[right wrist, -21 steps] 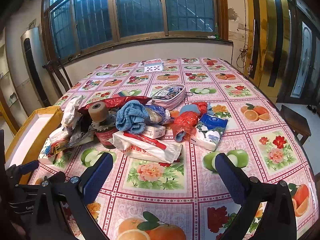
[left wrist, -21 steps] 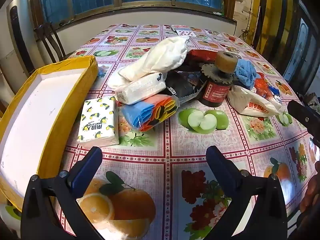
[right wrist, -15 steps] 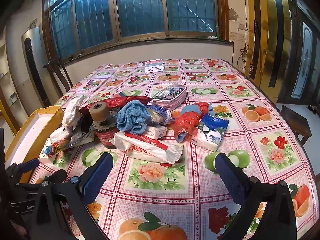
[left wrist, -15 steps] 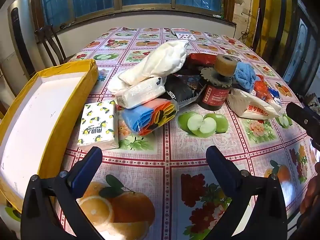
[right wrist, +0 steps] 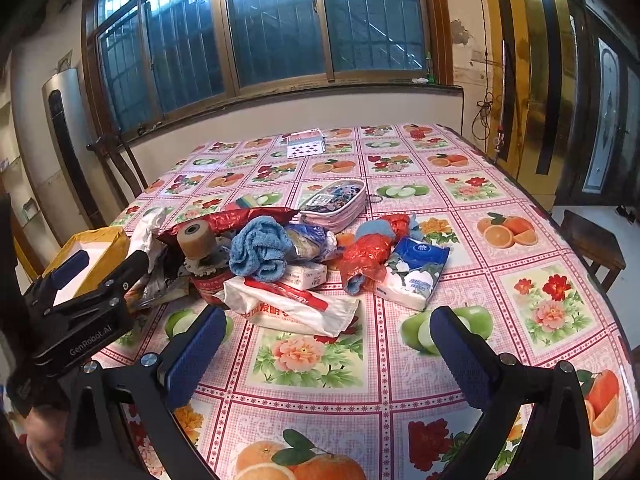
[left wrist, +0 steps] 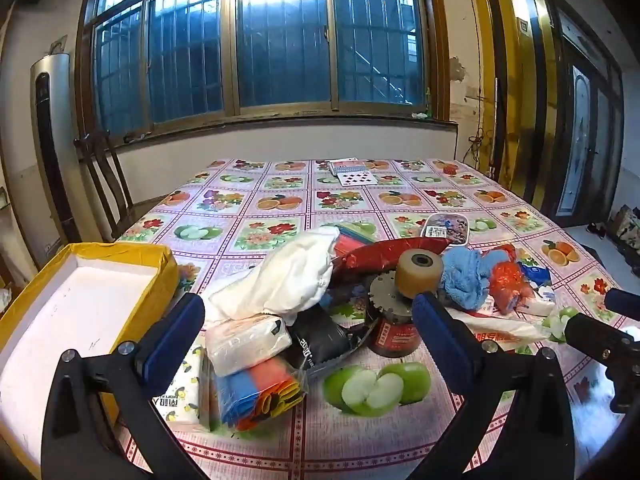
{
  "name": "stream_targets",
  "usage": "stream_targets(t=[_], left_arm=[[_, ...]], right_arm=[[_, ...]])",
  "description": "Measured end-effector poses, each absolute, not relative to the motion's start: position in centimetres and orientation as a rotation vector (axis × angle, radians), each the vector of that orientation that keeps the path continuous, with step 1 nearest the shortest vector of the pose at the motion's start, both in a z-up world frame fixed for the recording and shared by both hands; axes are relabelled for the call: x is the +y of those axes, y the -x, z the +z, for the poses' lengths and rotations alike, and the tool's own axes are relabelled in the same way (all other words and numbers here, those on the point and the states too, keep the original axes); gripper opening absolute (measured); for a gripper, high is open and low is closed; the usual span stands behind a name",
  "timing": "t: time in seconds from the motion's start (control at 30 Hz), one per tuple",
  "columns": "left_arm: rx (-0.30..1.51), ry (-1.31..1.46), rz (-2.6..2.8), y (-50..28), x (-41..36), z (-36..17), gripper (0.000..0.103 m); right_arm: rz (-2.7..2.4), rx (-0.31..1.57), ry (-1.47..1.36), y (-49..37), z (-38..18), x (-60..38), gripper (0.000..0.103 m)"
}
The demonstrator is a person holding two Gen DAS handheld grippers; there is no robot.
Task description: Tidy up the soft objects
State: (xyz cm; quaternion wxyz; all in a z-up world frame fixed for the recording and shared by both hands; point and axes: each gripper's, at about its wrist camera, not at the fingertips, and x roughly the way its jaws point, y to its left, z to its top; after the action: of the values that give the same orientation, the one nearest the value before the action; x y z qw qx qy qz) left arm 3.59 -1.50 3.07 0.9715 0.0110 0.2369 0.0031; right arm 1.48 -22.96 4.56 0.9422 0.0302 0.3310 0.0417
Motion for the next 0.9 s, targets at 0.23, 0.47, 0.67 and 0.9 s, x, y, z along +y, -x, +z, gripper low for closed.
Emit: stream_targets(t=[0.23,0.47,0.67,0.9], left_arm=[[0.426,-0.022,0.056,-2.8,-1.6,3.1,0.103],[0.445,0.021,0.053,-2.0,-1.3,2.9,0.103],[0.658,0.172,0.004,-4.1,2.3,1.5,0.103],[0.938,0.249,-0.046,-6.4,5.0,1.0,0.103]], right_arm=[[0.108,0.678,-0.091,-1.8,4.2,-22.9,0.103],[0.122,0.68,-0.074,-1.8,4.4,-22.2,0.103],[0.124,0.665,-0.051,-1.6,4.7,-22.1,0.103],[0.155,0.684,-0.116,-2.2,4.5,-22.8,0.103]])
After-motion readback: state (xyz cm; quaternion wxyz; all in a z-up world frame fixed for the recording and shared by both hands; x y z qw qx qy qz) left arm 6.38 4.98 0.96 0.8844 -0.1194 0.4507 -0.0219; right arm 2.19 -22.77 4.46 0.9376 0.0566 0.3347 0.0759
